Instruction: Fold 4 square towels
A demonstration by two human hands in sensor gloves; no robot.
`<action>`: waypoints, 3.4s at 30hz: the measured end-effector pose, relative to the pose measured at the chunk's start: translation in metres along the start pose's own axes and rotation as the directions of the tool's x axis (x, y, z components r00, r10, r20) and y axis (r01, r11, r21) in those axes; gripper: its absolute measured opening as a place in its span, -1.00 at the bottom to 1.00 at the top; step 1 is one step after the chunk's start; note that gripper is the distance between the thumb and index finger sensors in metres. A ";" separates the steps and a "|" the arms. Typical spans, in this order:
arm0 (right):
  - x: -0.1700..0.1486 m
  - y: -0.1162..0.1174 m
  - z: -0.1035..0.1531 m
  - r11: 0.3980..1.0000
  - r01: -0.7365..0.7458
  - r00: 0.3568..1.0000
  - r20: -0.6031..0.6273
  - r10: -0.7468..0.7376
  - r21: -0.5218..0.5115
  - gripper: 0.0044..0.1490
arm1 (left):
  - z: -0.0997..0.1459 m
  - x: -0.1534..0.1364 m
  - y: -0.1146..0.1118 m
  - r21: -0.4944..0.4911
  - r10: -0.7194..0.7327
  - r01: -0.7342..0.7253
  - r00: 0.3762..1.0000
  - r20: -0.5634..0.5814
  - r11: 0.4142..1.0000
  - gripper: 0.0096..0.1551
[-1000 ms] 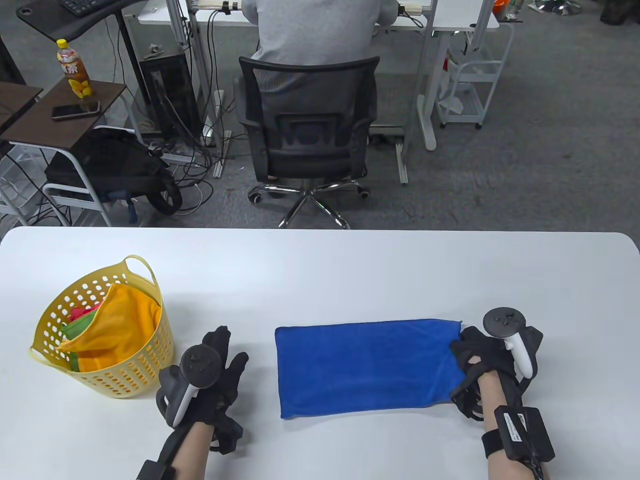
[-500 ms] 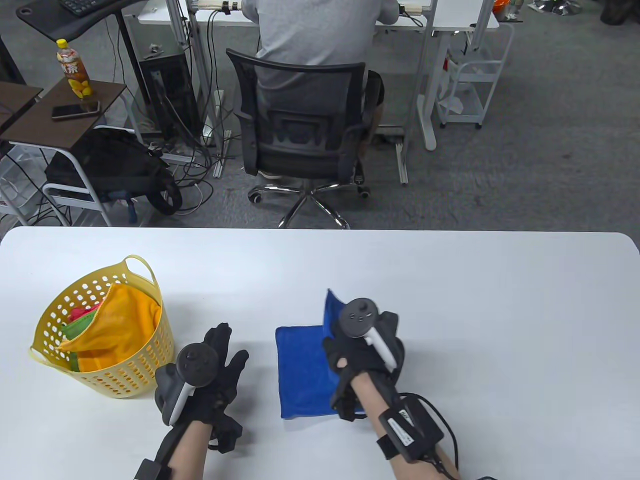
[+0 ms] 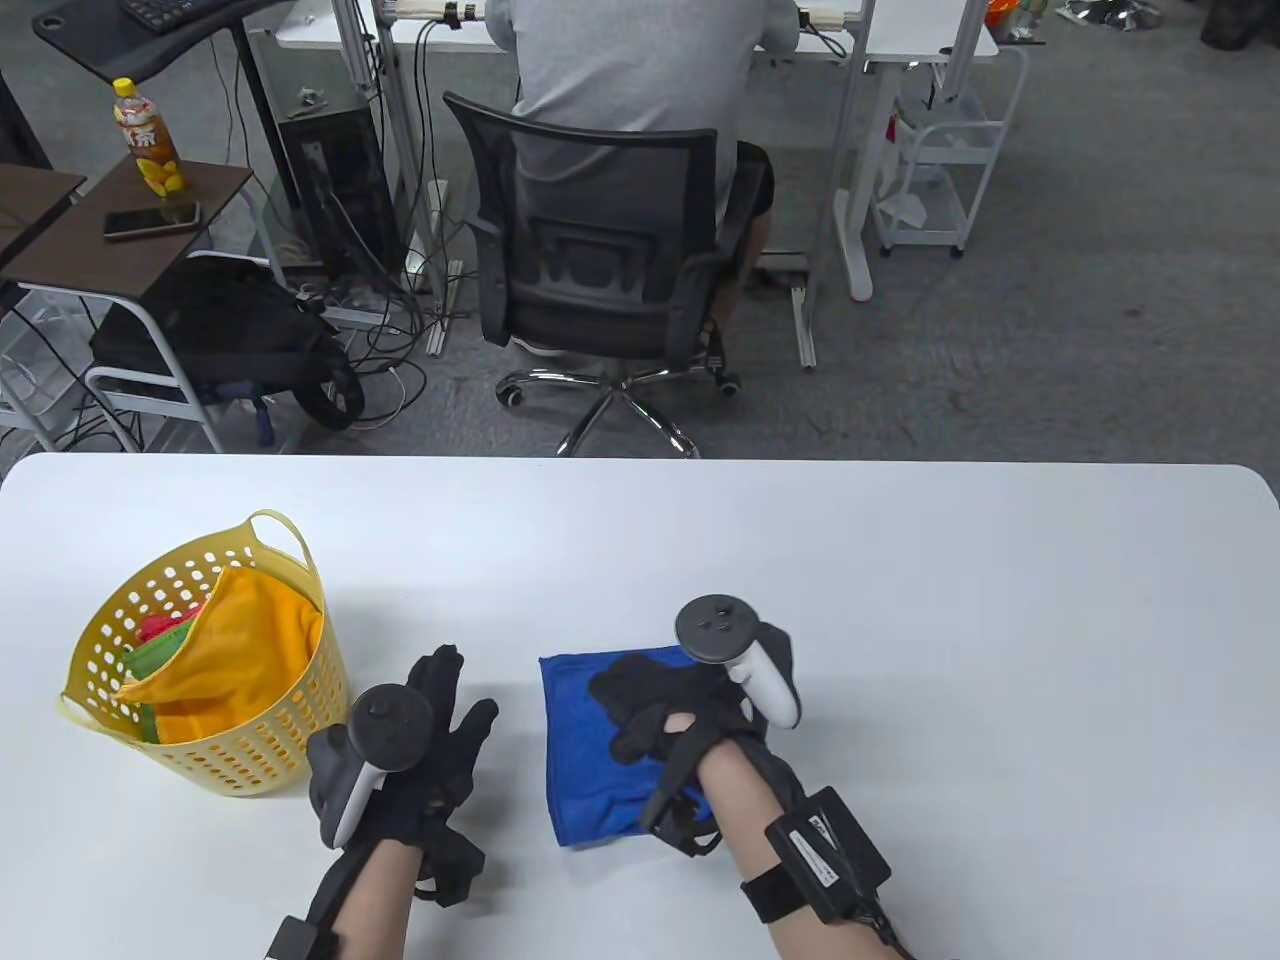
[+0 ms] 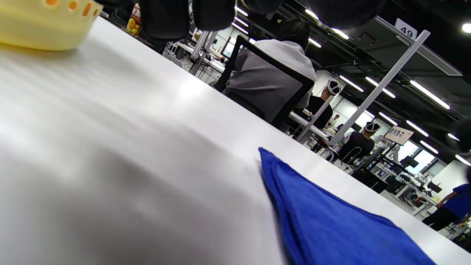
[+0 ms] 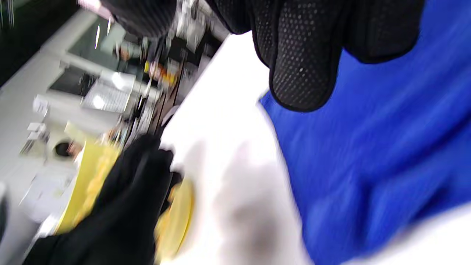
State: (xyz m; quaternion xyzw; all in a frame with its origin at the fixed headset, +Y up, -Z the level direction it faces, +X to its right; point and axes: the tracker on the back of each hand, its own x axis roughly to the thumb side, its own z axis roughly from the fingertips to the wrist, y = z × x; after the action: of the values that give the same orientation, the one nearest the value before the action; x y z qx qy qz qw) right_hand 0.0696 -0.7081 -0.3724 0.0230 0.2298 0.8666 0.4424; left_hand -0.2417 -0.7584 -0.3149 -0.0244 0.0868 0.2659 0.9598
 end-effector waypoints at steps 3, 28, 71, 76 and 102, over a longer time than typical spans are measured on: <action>-0.032 -0.031 0.001 0.974 -0.122 0.982 -0.167 0.091 -0.189 -0.16 | 0.000 0.001 -0.001 0.002 -0.014 0.014 1.000 0.002 1.000 -0.12; -0.172 -0.165 0.038 0.839 -0.489 0.755 -0.597 0.270 -0.240 -0.47 | 0.001 0.008 -0.026 -0.007 -0.224 0.224 0.975 0.012 0.975 -0.11; -0.048 -0.082 0.033 0.930 -0.204 0.921 0.263 0.288 -0.306 0.18 | 0.034 0.040 0.151 0.276 -0.232 0.253 0.967 -0.107 0.927 -0.18; -0.053 -0.098 0.038 0.927 -0.162 0.938 0.239 0.251 -0.338 0.17 | -0.007 0.005 0.196 -0.046 -0.593 0.676 0.609 -0.526 0.735 -0.33; -0.035 -0.106 0.059 0.947 -0.080 0.920 0.343 0.190 -0.311 0.12 | 0.024 0.030 0.252 0.192 -0.602 0.816 0.541 -0.588 0.545 -0.57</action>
State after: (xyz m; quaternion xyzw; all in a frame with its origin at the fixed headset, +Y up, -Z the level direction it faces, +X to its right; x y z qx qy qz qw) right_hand 0.1853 -0.6594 -0.3588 0.1357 0.0107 0.8998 0.4145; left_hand -0.3419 -0.5248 -0.2964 0.1005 0.3488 -0.2016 0.9097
